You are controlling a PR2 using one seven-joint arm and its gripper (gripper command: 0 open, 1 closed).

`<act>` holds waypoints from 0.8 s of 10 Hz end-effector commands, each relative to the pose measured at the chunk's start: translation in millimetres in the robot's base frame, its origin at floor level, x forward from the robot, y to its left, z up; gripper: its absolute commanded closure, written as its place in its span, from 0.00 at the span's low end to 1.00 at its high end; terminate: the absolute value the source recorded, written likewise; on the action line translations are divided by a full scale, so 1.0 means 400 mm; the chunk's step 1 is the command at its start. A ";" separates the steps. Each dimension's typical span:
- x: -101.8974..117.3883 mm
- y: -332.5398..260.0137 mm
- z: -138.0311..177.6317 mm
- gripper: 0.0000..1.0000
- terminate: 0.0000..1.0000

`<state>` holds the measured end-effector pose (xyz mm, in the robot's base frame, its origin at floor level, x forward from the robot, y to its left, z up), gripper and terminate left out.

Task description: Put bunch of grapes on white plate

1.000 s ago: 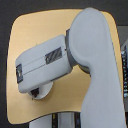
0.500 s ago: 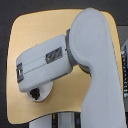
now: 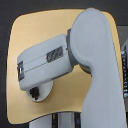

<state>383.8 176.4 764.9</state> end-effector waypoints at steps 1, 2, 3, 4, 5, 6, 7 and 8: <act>0.026 -0.006 0.008 1.00 0.00; 0.030 -0.010 0.016 0.00 0.00; 0.033 -0.012 0.024 0.00 0.00; 0.038 -0.016 0.030 0.00 0.00; 0.040 -0.019 0.036 0.00 0.00; 0.042 -0.022 0.039 0.00 0.00; 0.046 -0.025 0.042 0.00 0.00; 0.051 -0.031 0.045 0.00 0.00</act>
<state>397.8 170.4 774.2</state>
